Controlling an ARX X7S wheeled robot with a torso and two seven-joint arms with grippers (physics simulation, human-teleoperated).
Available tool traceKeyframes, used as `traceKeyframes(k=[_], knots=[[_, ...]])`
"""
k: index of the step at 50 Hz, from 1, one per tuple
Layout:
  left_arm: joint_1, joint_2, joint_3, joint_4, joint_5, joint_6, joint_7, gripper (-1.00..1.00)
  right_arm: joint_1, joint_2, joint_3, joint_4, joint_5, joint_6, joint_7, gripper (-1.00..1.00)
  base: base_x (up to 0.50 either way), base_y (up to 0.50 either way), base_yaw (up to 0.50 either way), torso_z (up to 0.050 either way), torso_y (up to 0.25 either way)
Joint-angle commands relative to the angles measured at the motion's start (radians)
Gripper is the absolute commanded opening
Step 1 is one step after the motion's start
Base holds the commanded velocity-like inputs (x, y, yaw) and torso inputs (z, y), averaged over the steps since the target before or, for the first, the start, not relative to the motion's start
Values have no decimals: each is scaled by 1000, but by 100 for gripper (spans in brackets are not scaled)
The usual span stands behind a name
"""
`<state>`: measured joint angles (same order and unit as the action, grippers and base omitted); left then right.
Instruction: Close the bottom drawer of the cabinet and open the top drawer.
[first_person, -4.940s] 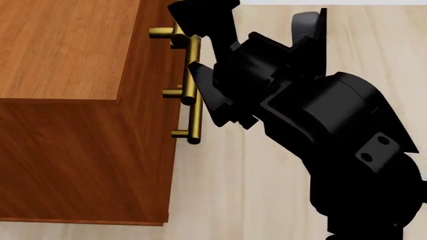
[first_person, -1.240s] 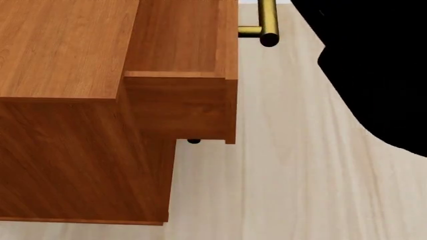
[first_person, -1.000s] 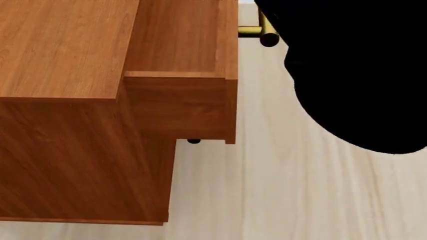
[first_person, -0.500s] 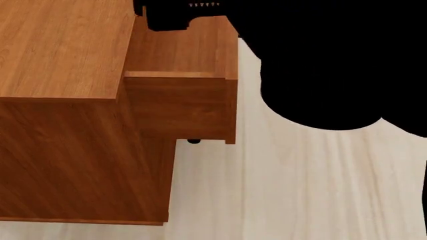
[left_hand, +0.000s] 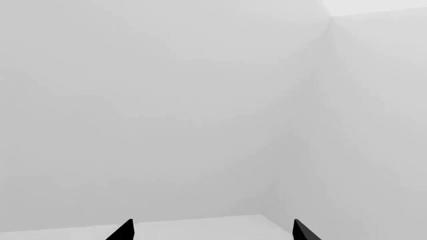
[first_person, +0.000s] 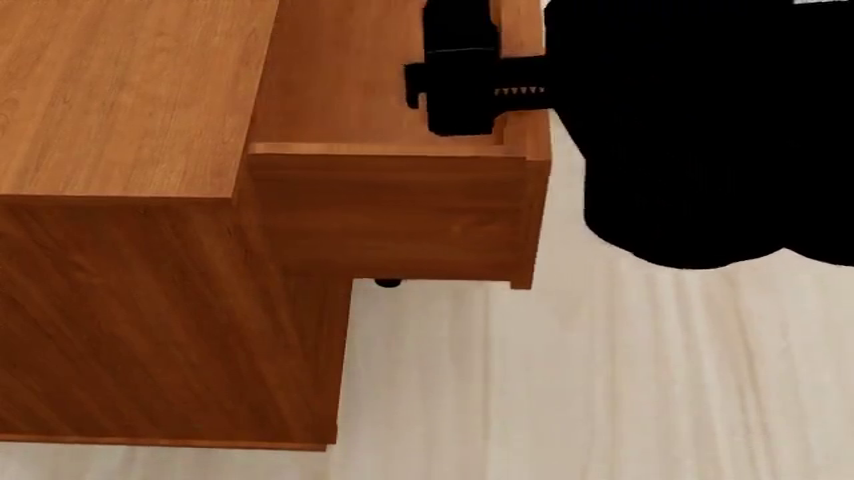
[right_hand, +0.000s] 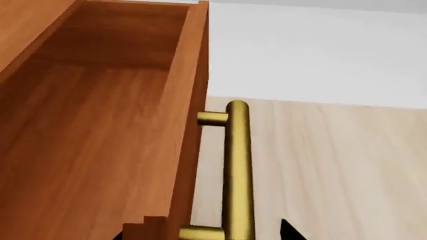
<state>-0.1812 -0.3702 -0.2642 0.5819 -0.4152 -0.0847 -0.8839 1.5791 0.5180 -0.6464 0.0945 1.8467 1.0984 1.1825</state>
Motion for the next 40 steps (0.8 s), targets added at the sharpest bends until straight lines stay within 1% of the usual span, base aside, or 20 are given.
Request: traceKeyframes(k=[1,3,12,18,20,21,23,28,33,36,40], knots=[[12,6,1,-10,4,24,7,100,14,81,-47,60,-56,55,54,100,0,0,0,0,0],[2,-3,-1,6,-7,-1,-4,100,12,92,-44,63,-45,59,60,100,0,0,0,0,0],[2,-6,-1,11,-8,-5,-8,100,21,155,-30,79,-23,59,104,100,0,0,-1,0,0],[2,-7,1,8,-6,-2,-8,100,30,188,-36,104,-39,69,105,100,0,0,-2,0,0],[3,-6,2,5,-5,2,-7,100,24,196,-27,110,-19,64,110,100,0,-1,-2,0,0],[4,-6,2,6,-4,1,-7,100,34,209,-41,104,-51,75,117,100,0,0,-2,0,0],[1,-9,2,11,-7,-6,-11,100,26,222,-27,118,-27,67,116,100,0,-2,-2,0,0],[0,-10,5,10,-6,-8,-12,100,38,269,-41,118,-52,89,143,100,0,0,-1,0,0],[1,-10,5,10,-5,-6,-12,100,22,318,-14,144,-20,70,148,100,0,0,-3,0,0],[0,-11,7,8,-4,-5,-12,100,39,342,-30,149,-64,86,146,100,0,0,-3,0,3],[4,-11,3,13,-6,-4,-15,100,31,367,-17,181,-66,66,137,100,0,0,-6,0,6]])
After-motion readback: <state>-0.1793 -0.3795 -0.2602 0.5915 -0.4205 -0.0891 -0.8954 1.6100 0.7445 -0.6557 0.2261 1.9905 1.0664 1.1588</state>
